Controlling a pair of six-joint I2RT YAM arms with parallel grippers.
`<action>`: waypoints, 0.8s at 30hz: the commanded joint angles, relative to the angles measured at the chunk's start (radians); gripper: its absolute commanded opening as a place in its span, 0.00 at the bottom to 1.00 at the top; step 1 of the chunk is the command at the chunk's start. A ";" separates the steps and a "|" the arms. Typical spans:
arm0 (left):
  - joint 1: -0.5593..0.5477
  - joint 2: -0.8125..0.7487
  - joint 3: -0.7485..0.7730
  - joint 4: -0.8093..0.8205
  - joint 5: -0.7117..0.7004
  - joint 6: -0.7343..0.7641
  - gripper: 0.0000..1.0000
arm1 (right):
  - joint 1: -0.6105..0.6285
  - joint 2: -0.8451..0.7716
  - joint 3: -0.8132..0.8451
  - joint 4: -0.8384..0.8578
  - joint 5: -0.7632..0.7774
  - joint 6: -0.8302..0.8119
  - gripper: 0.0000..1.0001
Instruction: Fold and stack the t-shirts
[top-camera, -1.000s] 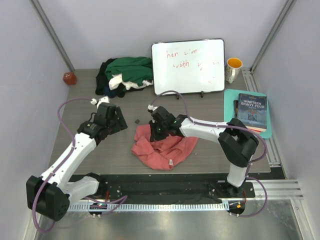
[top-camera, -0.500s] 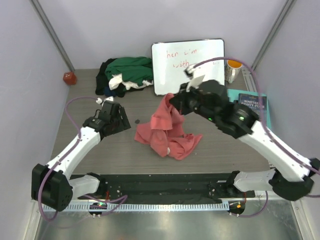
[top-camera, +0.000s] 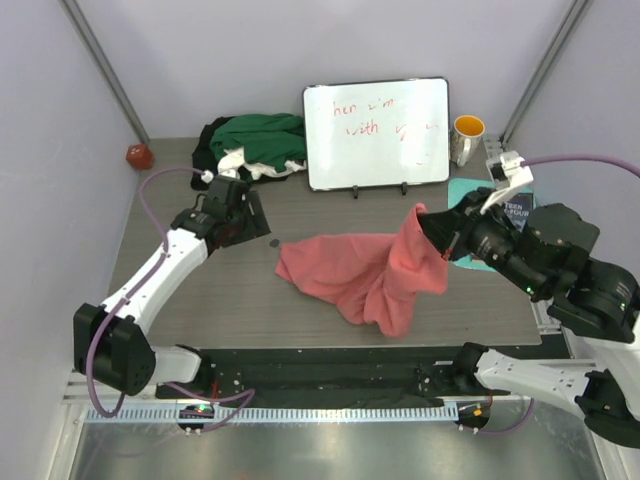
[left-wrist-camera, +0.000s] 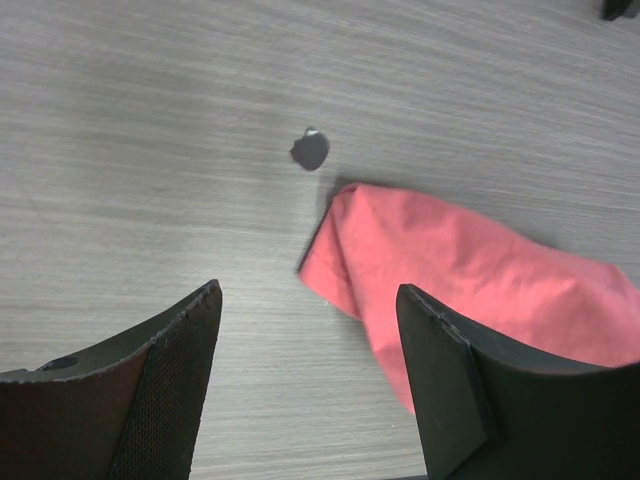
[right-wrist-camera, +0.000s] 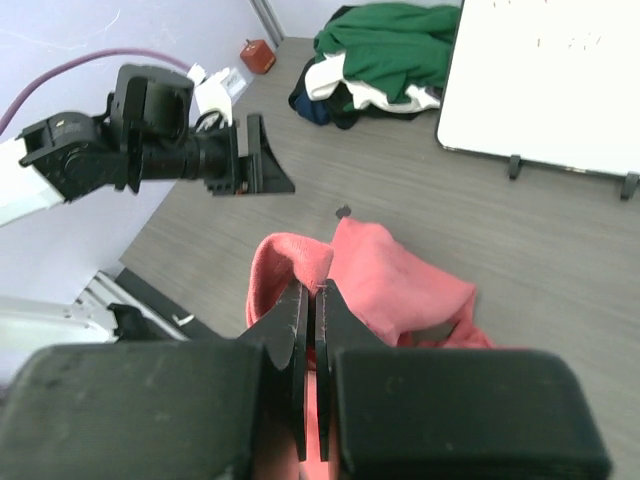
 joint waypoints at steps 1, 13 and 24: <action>0.006 0.082 0.127 0.012 0.067 0.055 0.72 | -0.002 -0.065 -0.008 -0.078 0.040 0.112 0.01; -0.090 0.441 0.308 -0.048 0.137 0.042 0.70 | 0.000 -0.190 0.013 -0.204 0.126 0.221 0.01; -0.178 0.526 0.213 0.011 0.134 -0.008 0.69 | 0.000 -0.177 0.098 -0.247 0.258 0.172 0.01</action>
